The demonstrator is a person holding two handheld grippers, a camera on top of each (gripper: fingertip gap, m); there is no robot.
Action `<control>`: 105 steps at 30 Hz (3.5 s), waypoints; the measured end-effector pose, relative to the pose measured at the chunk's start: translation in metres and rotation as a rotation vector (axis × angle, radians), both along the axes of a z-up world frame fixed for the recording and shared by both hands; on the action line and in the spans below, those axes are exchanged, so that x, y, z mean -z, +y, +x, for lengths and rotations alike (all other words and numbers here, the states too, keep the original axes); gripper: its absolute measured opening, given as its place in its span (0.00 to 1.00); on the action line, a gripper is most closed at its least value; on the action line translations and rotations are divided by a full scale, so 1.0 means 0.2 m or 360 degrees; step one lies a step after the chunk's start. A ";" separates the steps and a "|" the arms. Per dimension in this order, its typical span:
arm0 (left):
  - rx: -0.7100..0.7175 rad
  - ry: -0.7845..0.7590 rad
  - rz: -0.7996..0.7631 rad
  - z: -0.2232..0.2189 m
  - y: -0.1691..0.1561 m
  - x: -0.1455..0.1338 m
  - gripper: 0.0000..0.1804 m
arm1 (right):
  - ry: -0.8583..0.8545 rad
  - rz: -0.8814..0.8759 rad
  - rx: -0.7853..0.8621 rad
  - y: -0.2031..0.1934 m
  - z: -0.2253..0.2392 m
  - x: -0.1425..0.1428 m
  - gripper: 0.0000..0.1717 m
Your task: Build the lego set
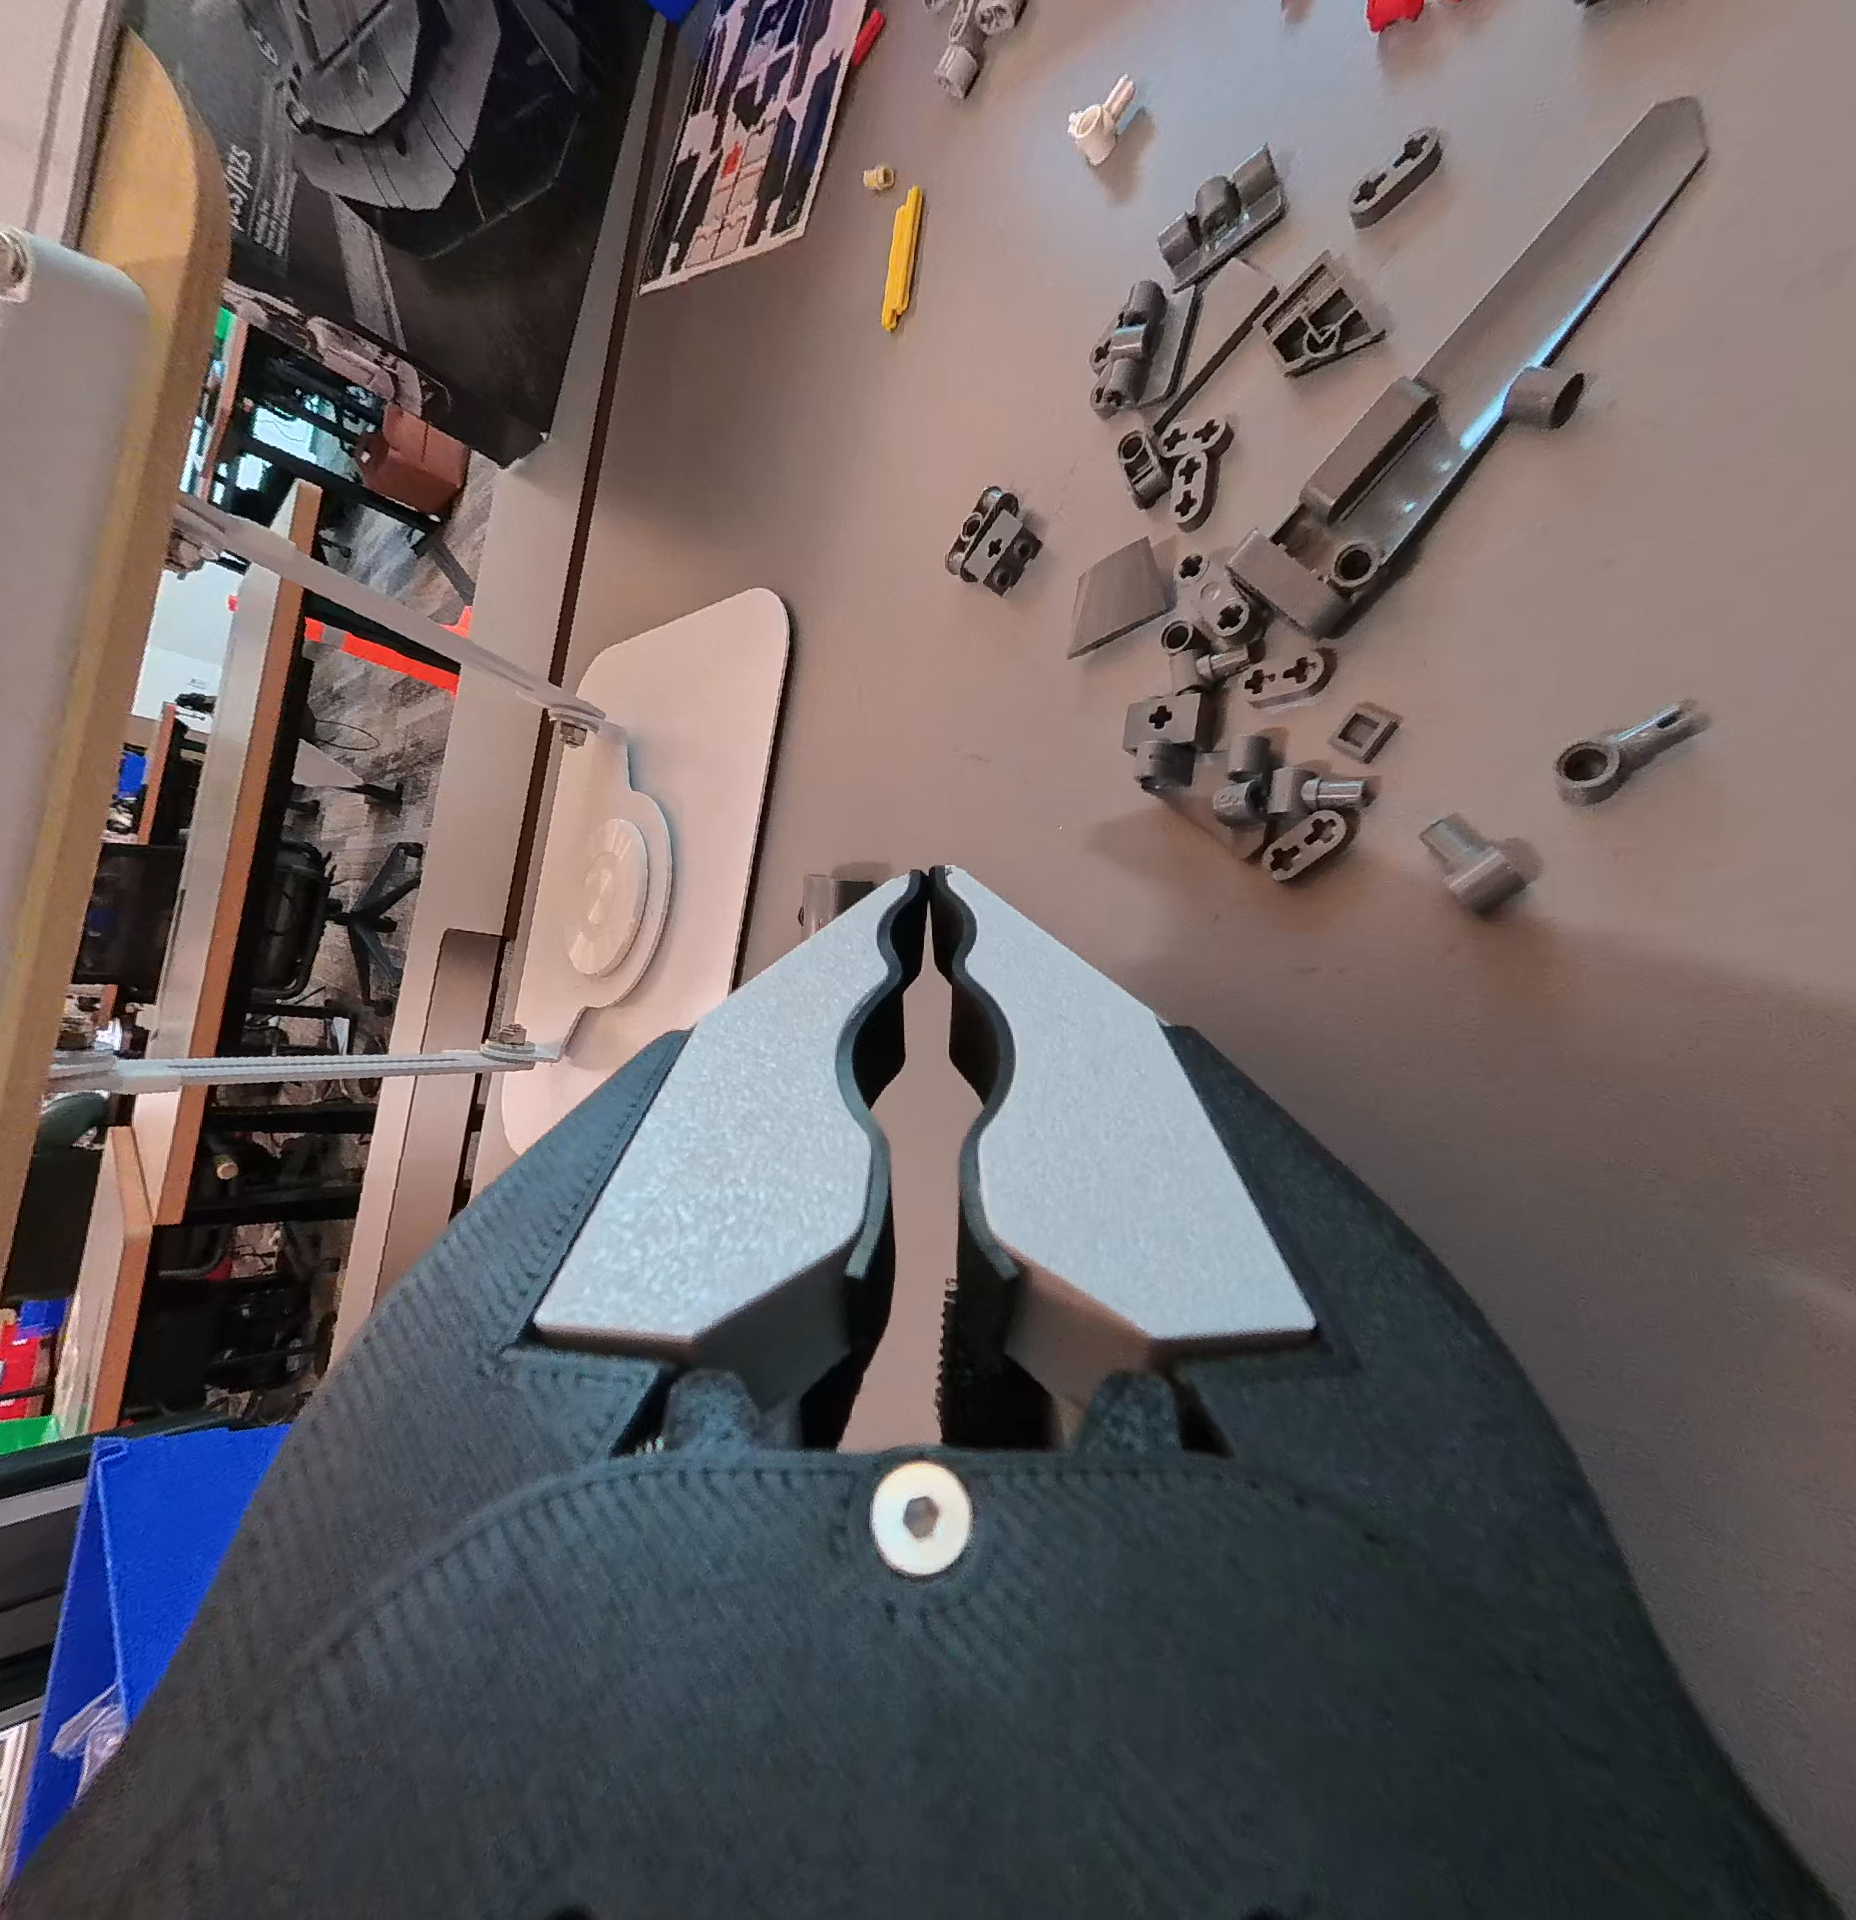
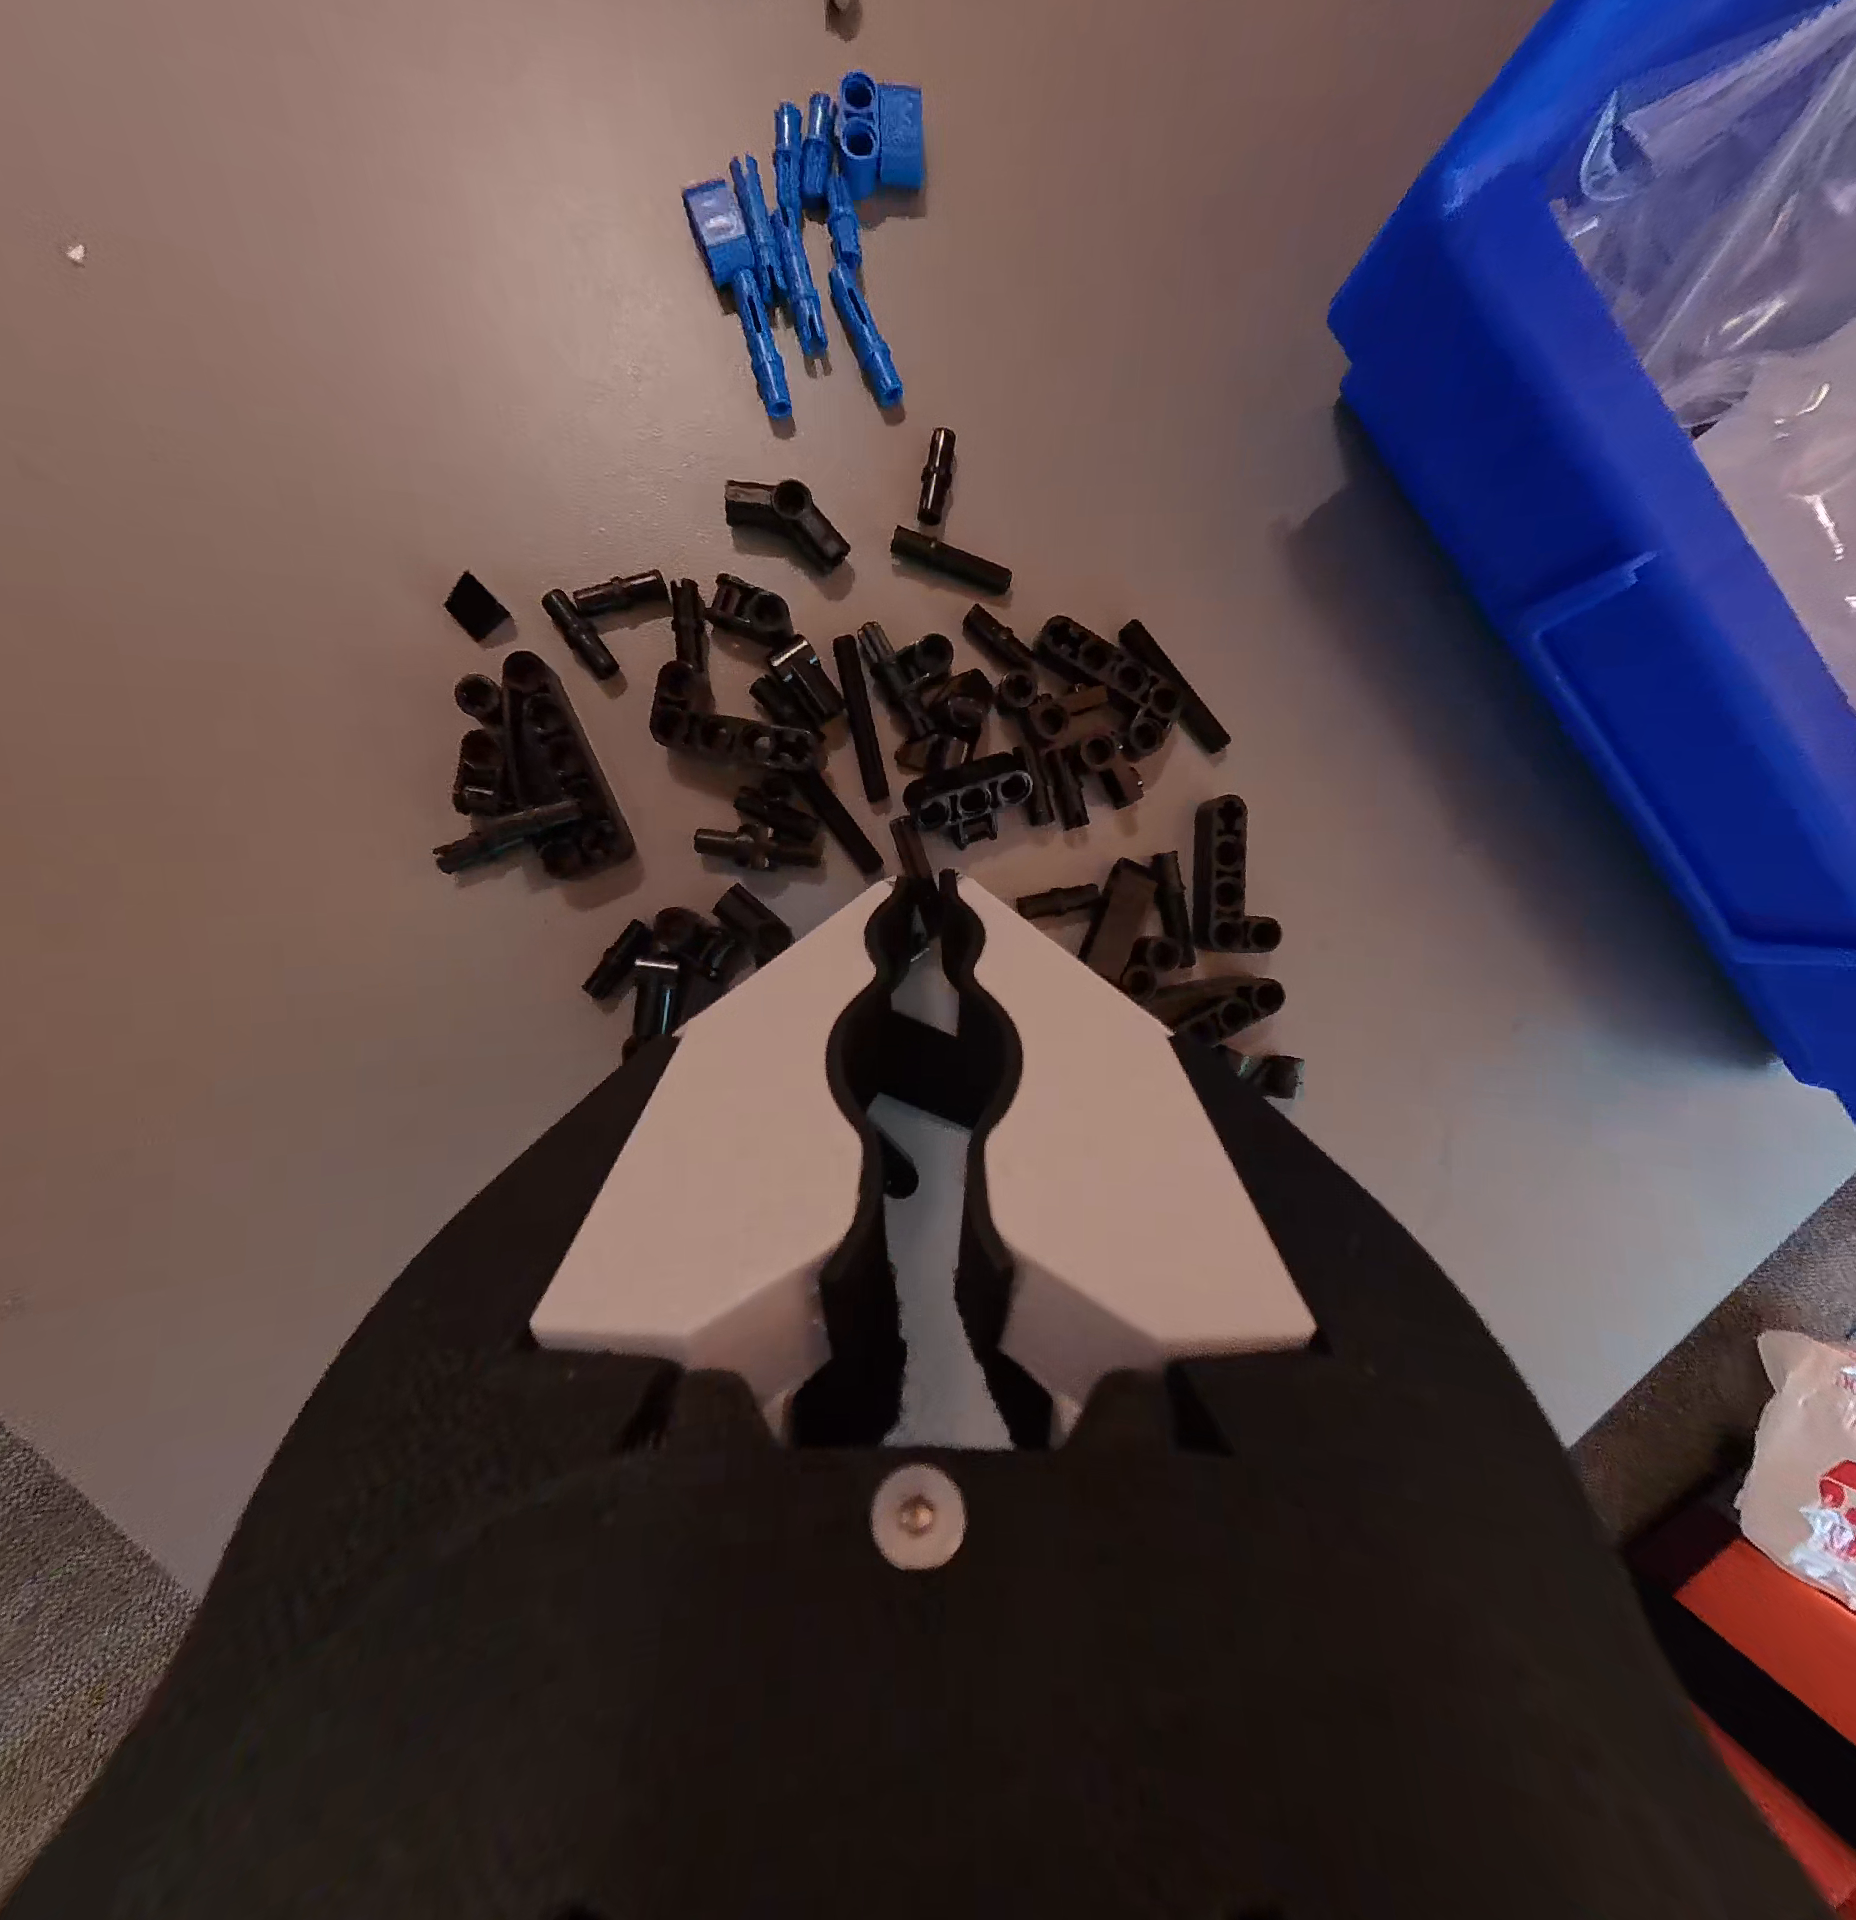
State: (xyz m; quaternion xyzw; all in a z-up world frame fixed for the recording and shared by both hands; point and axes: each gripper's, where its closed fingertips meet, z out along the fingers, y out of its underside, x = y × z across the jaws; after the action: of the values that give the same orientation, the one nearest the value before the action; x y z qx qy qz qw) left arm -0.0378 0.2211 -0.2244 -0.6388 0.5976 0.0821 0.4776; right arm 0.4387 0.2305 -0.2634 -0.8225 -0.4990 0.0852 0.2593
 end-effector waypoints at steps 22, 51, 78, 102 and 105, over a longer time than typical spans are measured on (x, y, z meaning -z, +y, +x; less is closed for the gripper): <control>0.0070 -0.0068 0.0084 0.05 -0.07 -0.11 0.00 | 0.0338 0.0263 -0.1166 -0.64 -1.57 -0.33 0.01; 0.0253 -0.0111 0.0174 0.17 -0.24 -0.22 0.00 | 0.0038 0.0014 -0.1370 -0.63 -1.98 0.00 0.05; 0.0261 -0.0086 0.0191 0.18 -0.25 -0.22 0.00 | 0.0012 0.0185 -0.0530 -0.15 -1.00 -0.31 0.00; 0.0237 -0.0070 0.0154 0.16 -0.23 -0.19 0.00 | 0.0085 0.0380 -0.0382 -0.27 -1.04 -0.31 0.11; 0.0233 -0.0074 0.0151 0.16 -0.22 -0.18 0.00 | 0.0141 0.0510 -0.0306 -0.22 -1.06 -0.33 0.11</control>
State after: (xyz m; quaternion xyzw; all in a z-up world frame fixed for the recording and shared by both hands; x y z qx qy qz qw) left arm -0.0050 0.1767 -0.1876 -0.5717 0.6269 0.0602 0.5260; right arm 0.2276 0.1871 -0.1979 -0.7146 -0.5707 0.0653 0.3992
